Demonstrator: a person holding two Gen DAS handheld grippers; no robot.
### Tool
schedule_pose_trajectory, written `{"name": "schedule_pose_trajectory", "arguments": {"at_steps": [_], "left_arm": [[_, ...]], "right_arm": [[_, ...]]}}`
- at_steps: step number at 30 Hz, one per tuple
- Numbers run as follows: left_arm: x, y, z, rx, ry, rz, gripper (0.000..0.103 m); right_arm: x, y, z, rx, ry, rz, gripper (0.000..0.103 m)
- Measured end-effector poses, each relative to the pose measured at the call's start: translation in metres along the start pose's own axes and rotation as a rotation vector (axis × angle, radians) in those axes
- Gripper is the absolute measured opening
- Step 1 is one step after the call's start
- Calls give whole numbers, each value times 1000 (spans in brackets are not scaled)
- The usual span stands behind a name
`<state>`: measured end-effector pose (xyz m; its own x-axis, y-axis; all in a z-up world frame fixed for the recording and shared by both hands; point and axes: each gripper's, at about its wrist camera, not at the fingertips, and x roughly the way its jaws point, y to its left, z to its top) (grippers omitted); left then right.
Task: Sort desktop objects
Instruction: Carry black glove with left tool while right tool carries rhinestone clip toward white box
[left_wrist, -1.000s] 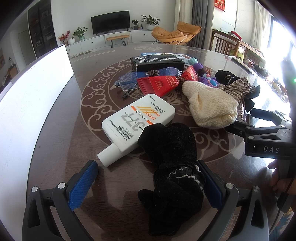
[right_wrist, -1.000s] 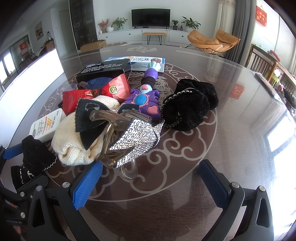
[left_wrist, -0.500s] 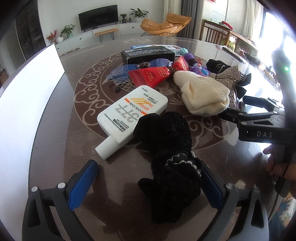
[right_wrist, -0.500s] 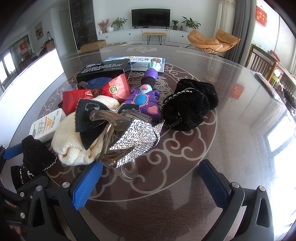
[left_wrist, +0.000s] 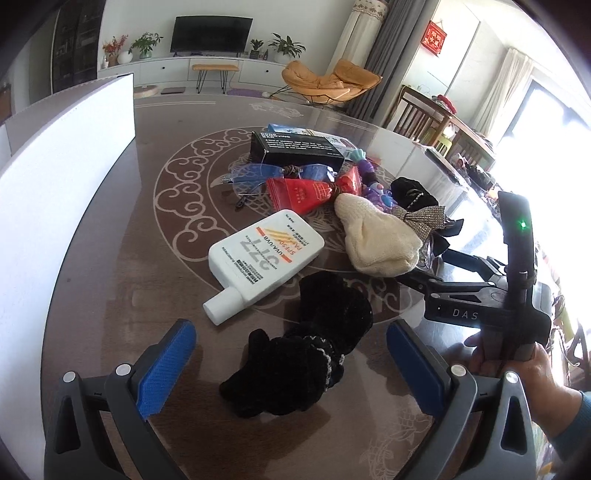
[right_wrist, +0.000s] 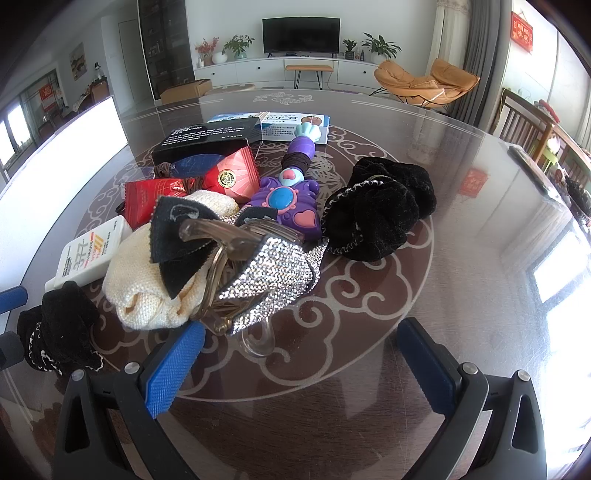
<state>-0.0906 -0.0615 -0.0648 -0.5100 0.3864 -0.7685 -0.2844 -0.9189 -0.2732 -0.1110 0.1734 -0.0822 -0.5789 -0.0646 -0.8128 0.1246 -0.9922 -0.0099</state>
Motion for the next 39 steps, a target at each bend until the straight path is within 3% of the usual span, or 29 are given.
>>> {"name": "schedule_pose_trajectory", "arguments": {"at_steps": [4,6,9,14,16,18,23,30,32,33,34,36,39], "left_arm": [[17,-33,-9,152,58,-25,102],[19,-40,-18,209,64,-13,87],[19,-38,-21,207,36,9,82],[25,-45,-13,226,27,50,40],[23,-46,-14,202,18,27,39],[16,-46,-18,185,-10,35,39],[-8,-30,-32,104,-31,30,39],[-41,-13,-43,56,-61,48,39],[-51,-13,-44,61,-76,51,39],[-55,-13,-45,63,-84,51,39],[-59,-13,-46,63,-92,48,39],[-67,-14,-48,60,-106,38,39],[-74,-16,-50,53,-112,18,39]], "right_arm": [[0,0,0,1,0,1,103],[-1,-1,2,-38,40,35,103],[-12,-20,3,23,91,142,103],[-36,-45,-11,-27,94,123,103],[-38,-50,-12,-58,113,111,103],[-42,-51,-11,-41,135,176,103],[-48,-34,3,37,91,329,103],[-10,-10,33,271,56,308,103],[0,-16,34,346,75,270,90],[4,-20,32,377,93,277,68],[4,-24,29,400,95,306,59],[-5,-31,27,386,88,288,51],[-27,-49,23,381,50,285,51]]}}
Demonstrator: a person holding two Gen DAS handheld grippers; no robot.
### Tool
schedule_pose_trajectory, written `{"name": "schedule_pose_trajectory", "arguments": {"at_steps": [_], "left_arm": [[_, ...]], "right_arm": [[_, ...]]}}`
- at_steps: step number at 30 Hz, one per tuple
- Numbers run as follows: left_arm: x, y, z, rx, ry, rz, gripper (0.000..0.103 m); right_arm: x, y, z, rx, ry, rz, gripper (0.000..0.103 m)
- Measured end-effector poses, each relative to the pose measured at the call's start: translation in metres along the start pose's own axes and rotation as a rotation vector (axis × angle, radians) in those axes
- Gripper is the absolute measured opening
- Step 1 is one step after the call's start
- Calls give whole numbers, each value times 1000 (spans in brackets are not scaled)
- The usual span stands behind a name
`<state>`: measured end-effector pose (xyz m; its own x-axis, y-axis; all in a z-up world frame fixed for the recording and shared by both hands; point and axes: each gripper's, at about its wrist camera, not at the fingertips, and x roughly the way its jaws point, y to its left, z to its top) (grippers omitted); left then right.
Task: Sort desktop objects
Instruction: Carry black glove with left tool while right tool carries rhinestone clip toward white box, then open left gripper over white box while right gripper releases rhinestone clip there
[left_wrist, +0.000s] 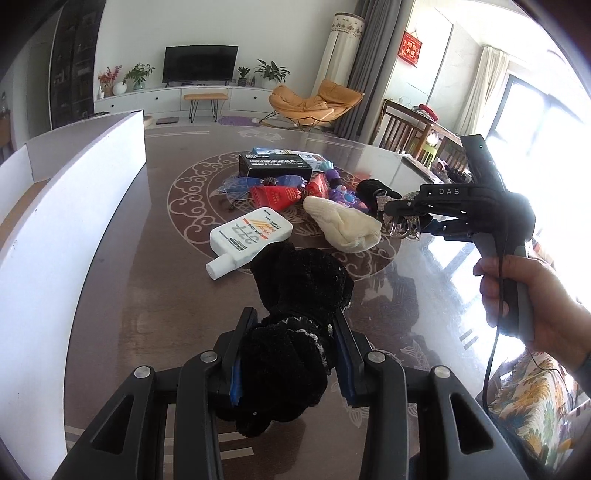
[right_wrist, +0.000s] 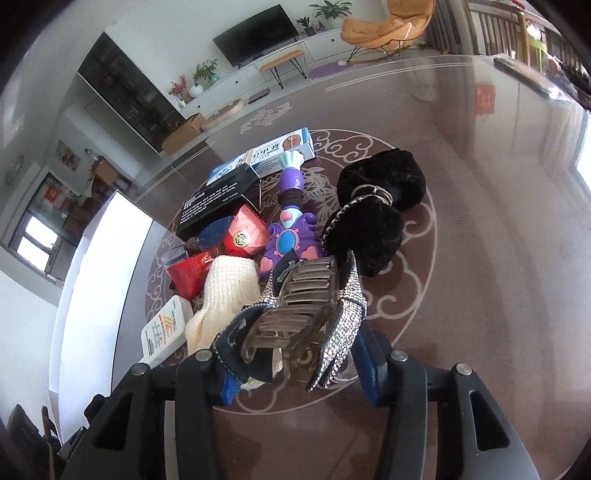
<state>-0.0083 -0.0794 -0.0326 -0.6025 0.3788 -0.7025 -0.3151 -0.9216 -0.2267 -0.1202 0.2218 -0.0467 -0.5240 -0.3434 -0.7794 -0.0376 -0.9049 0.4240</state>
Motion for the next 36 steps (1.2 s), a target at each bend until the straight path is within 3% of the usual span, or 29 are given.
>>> {"name": "schedule_pose_trajectory", "arguments": {"at_steps": [4,7,10,12,15,19,24,28,31,33,34,35,36], "left_arm": [[-9,-3,-1,-8,-15,-14,39],[-24,-1,1,-37,-47,-31,39],[-49,9,4,-87,-101,-35,39],[-73,23,6,-133,-136,-32,39],[-115,57,12,-197,-195,13,39],[-167,123,21,-274,-234,175,39],[-178,214,23,-366,-126,387,39],[-149,265,16,-461,-19,395,39],[-129,275,16,-458,46,416,40],[-117,279,16,-461,101,432,44],[-113,280,15,-468,120,444,53],[-110,280,14,-474,127,458,68],[-109,280,13,-481,122,473,76]], "right_arm": [[-17,-17,0,-14,78,14,51],[-36,-23,-3,-25,56,41,51],[-58,-3,-7,-134,5,32,51],[-73,24,-12,-239,-23,26,51],[-83,81,-17,-365,-19,100,51],[-80,189,-27,-528,-4,264,51],[-43,327,-52,-683,74,459,51],[17,403,-81,-839,170,410,51],[63,426,-97,-886,242,336,51],[85,432,-104,-899,285,296,51],[94,434,-106,-906,292,267,56],[100,435,-107,-913,295,250,63],[103,435,-108,-920,291,241,78]]}}
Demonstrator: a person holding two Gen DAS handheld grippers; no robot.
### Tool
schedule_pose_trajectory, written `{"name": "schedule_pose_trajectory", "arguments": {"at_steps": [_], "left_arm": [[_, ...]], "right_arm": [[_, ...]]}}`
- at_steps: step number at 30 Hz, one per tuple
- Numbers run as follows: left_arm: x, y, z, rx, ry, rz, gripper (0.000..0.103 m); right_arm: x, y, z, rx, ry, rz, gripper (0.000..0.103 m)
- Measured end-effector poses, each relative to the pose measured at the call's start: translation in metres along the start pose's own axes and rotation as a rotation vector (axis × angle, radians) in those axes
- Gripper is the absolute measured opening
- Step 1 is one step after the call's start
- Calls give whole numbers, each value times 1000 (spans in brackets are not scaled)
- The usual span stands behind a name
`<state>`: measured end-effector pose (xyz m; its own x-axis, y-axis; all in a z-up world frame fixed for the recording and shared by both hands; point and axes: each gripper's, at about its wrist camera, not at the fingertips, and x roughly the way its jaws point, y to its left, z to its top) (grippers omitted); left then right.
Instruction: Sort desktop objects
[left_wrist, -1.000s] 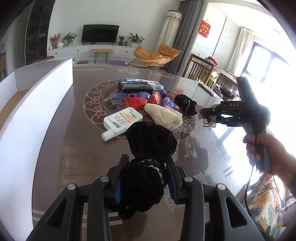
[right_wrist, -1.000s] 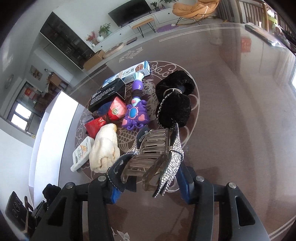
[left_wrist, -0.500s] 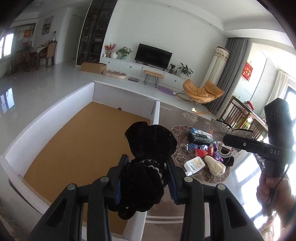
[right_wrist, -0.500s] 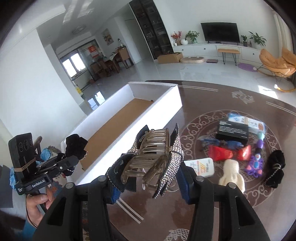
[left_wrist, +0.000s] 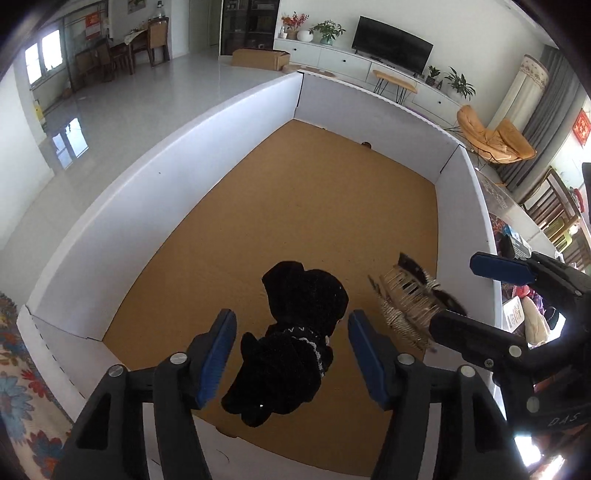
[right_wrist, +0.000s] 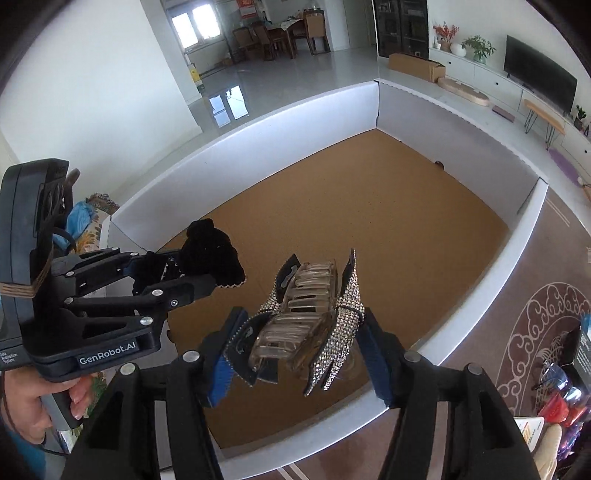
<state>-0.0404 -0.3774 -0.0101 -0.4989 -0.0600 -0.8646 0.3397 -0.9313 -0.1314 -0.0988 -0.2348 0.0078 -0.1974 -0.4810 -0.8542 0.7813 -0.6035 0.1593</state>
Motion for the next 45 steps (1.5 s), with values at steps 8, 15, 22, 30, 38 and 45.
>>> {"name": "schedule_pose_trajectory", "arguments": {"at_steps": [8,15,22,30,38,45], "left_arm": [[-47,-34,-13,37,-174,-11,88],[-94,-169,-72,282,-201,-364,91],[-2,-261,-129,348,-60,-363,103],[49,-300,-146,470,-18,-178,103],[77,-326,-108,448,-77,-128,103],[90,-339,-87,428,-81,-118,103]], "right_arm": [[-49,-19,-5,56,-203,-10,96],[-130,-87,-105,135,-458,-273,103],[-159,-188,-273,304,-325,-550,103],[-161,-234,-342,386,-139,-570,103],[-146,-252,-347,490,-109,-535,103],[-146,-256,-349,519,-110,-518,103]]}}
